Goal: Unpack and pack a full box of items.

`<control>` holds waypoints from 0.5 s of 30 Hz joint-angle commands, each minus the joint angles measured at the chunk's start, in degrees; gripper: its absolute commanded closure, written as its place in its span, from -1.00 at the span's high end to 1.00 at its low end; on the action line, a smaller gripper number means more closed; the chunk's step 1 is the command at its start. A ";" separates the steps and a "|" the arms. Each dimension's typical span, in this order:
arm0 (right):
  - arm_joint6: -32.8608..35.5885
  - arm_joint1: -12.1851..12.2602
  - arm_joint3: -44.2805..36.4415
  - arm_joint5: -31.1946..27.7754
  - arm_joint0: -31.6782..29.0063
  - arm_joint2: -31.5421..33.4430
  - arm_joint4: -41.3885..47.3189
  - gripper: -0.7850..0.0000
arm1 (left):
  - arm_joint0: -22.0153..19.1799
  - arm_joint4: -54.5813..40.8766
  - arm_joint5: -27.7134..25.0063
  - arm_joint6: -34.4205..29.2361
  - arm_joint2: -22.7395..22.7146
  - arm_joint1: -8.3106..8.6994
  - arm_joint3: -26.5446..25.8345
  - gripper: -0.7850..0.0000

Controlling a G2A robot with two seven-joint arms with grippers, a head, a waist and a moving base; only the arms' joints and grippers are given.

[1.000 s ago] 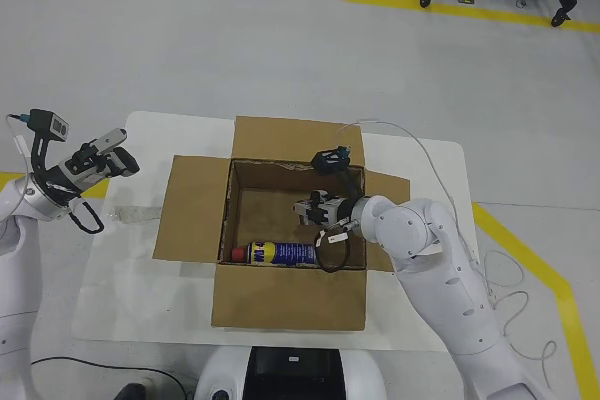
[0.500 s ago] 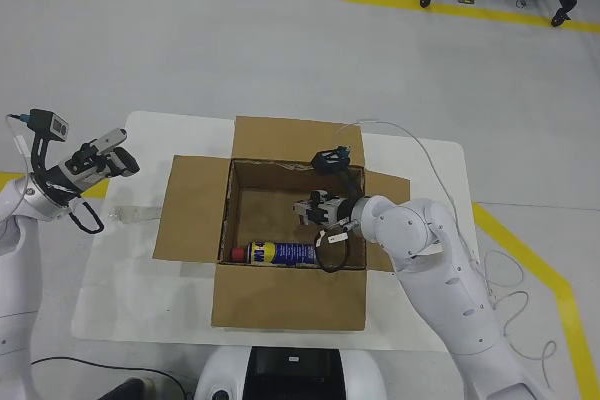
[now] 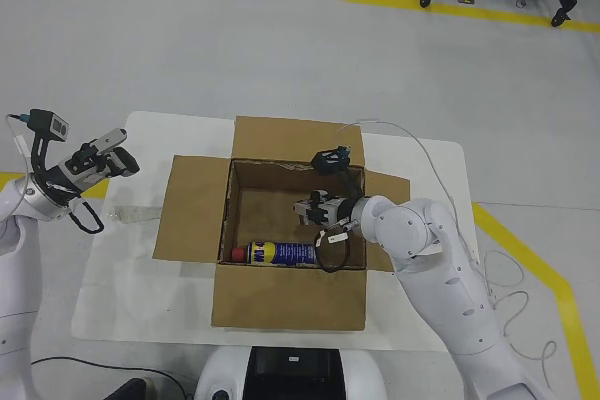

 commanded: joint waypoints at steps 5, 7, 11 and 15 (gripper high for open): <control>-3.01 0.32 -0.85 -4.37 -1.55 0.32 1.20 -1.00 | 0.00 0.00 0.00 0.00 0.00 0.00 0.00 1.00; -5.37 0.59 -2.63 -8.70 -2.48 1.31 2.74 -1.00 | 0.00 0.00 0.00 0.00 0.00 0.00 0.00 1.00; -10.78 1.73 -8.27 -17.59 -6.92 5.19 2.26 -1.00 | 0.00 0.00 0.00 0.00 0.00 0.00 0.00 1.00; -12.30 2.90 -13.22 -21.77 -12.12 9.22 0.68 -1.00 | 0.00 0.00 0.00 0.00 0.00 0.00 0.00 1.00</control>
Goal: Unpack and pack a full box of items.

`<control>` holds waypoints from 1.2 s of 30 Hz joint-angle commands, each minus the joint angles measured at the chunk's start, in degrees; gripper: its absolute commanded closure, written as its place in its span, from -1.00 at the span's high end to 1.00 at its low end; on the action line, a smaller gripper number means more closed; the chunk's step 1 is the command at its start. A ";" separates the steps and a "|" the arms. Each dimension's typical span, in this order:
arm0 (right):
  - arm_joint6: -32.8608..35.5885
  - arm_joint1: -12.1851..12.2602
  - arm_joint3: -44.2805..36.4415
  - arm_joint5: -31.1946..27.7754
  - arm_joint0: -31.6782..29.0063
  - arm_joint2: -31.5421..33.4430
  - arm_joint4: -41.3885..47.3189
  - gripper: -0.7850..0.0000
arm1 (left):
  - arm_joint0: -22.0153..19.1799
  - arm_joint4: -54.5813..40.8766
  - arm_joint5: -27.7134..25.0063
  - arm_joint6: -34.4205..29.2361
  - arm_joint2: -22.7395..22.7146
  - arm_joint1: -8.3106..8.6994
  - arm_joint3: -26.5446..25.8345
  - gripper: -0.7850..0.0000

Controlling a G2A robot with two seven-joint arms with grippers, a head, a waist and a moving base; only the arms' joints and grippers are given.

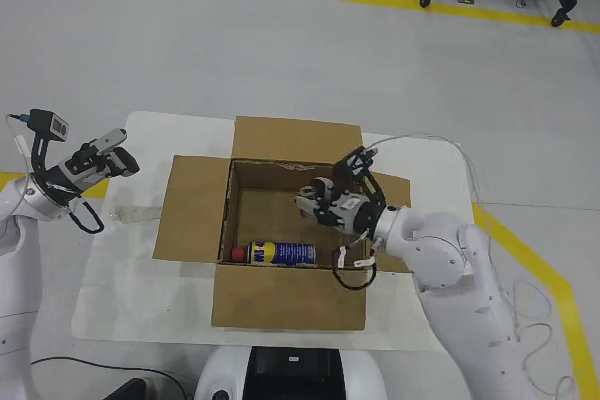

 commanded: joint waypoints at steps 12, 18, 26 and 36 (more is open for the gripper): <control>-8.83 2.95 -10.42 -10.93 -17.53 13.71 -3.57 -1.00 | 0.00 0.00 0.00 0.00 0.00 0.00 0.00 1.00; -16.03 3.74 -13.26 -11.96 -26.71 21.28 -5.02 -1.00 | 0.00 0.00 0.00 0.00 0.00 0.00 0.00 1.00; -20.01 3.96 -15.10 -8.49 -32.43 25.04 -8.69 -1.00 | 0.00 0.00 0.00 0.00 0.00 0.00 0.00 1.00; -20.01 3.96 -15.10 -8.49 -32.43 25.04 -8.69 -1.00 | 0.00 0.00 0.00 0.00 0.00 0.00 0.00 1.00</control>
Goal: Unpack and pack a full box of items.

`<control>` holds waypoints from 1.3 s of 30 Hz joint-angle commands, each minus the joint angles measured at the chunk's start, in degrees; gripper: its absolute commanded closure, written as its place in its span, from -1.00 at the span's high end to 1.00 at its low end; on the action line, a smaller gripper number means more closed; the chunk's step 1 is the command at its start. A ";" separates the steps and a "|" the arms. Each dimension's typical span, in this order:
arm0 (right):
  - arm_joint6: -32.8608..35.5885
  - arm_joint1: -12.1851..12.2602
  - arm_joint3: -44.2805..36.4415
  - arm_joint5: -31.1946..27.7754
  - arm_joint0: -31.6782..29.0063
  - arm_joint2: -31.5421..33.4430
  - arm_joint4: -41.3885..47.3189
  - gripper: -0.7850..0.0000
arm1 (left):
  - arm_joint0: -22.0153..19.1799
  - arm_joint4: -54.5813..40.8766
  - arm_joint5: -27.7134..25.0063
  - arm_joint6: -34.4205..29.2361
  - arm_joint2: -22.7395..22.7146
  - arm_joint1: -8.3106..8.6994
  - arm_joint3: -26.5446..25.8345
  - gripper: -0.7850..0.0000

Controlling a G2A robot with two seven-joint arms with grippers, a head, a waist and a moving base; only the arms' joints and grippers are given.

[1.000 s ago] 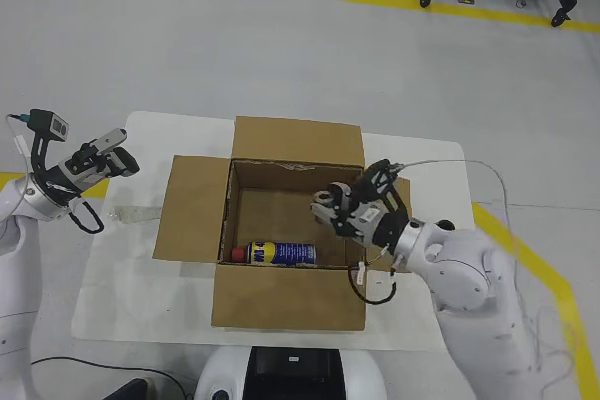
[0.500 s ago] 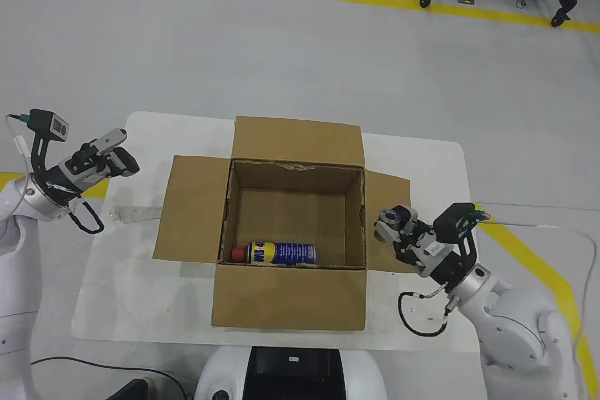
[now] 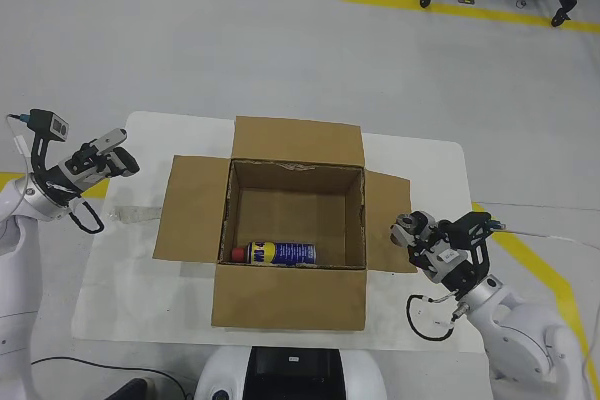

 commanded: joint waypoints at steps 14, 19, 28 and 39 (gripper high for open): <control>0.00 0.00 0.00 0.00 0.00 0.00 0.00 -1.00 | 0.00 0.00 0.00 0.00 0.00 0.00 0.00 1.00; -2.95 0.21 1.15 -0.84 -0.59 0.27 -1.65 -1.00 | 0.00 0.00 0.00 0.00 0.00 0.00 0.00 1.00; -18.93 0.49 5.85 -6.36 -7.50 4.23 -6.60 -1.00 | 0.00 0.00 0.00 0.00 0.00 0.00 0.00 1.00; -36.76 0.47 12.95 -6.94 -13.04 4.85 -18.24 -1.00 | 0.00 0.00 0.00 0.00 0.00 0.00 0.00 1.00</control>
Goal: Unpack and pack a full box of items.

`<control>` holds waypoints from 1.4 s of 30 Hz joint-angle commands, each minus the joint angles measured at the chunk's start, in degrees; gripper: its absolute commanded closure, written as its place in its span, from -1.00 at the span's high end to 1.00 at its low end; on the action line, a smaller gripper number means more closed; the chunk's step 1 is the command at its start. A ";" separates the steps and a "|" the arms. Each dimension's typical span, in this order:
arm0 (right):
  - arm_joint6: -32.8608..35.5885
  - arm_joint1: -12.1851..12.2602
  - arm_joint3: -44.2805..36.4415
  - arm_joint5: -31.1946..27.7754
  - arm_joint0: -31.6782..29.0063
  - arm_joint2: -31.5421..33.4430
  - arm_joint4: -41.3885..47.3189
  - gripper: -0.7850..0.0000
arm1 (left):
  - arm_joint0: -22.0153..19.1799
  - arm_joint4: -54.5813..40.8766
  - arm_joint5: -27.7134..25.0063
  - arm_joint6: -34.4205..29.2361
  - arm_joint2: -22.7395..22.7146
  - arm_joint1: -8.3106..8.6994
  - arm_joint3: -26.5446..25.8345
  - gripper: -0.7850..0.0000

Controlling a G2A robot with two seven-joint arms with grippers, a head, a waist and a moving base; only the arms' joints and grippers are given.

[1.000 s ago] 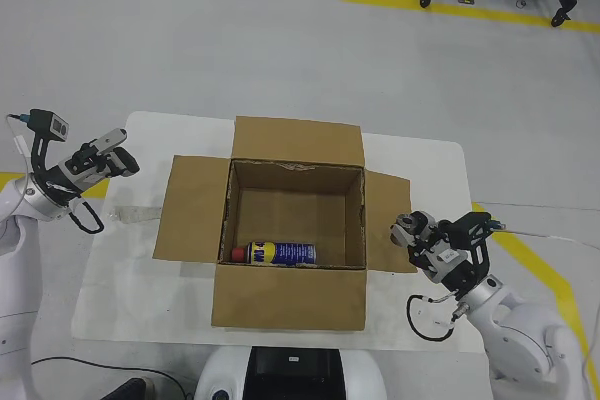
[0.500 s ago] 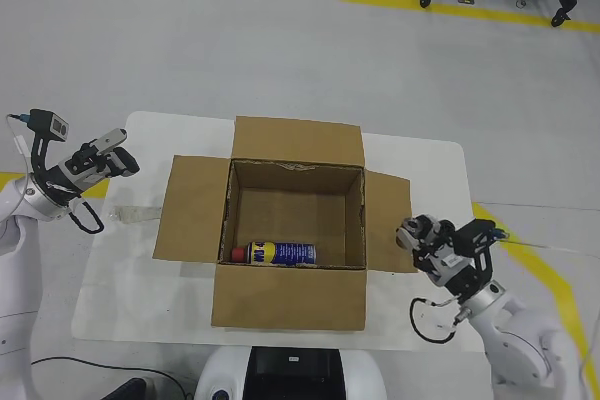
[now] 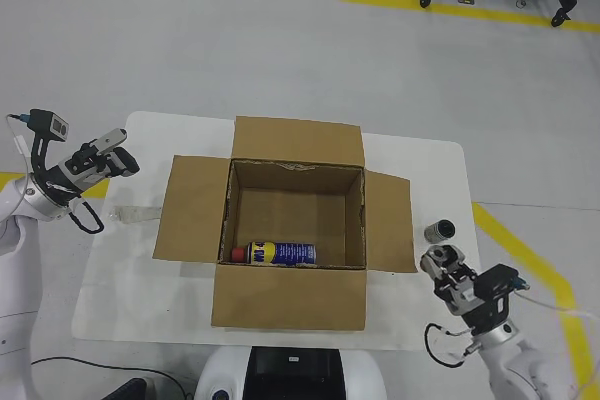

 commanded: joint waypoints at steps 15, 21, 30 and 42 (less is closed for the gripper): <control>-11.09 -0.41 9.98 6.27 2.98 -6.24 -9.60 -1.00 | 0.00 0.00 0.00 0.00 0.00 0.00 0.00 1.00; -11.09 -0.41 9.98 6.27 2.98 -6.24 -9.60 -1.00 | 0.00 0.00 0.00 0.00 0.00 0.00 0.00 1.00; -11.34 -0.36 12.02 5.76 3.99 -6.75 -9.20 -1.00 | 0.00 0.00 0.00 0.00 0.00 0.00 0.00 1.00; -16.88 -0.20 20.86 10.04 6.97 -6.95 -11.91 -1.00 | 0.00 0.00 0.00 0.00 0.00 0.00 0.00 1.00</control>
